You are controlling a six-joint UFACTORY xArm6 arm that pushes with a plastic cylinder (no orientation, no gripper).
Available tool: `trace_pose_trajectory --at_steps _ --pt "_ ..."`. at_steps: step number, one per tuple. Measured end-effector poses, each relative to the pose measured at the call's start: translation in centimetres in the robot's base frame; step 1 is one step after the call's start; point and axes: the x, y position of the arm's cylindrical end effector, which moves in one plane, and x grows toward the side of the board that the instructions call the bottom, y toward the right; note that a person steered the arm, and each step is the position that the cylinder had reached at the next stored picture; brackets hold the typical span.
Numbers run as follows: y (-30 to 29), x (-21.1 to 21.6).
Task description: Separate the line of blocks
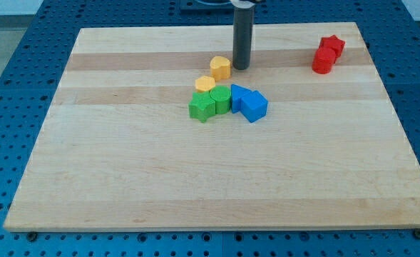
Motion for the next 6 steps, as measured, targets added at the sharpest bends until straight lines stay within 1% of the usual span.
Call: trace_pose_trajectory --at_steps 1,2,3,4,5,6 --pt "0.6 2.4" --pt "0.0 6.4" --pt "-1.9 9.1" --pt "-3.0 10.1" --pt "-3.1 10.1" --pt "-5.1 10.2"
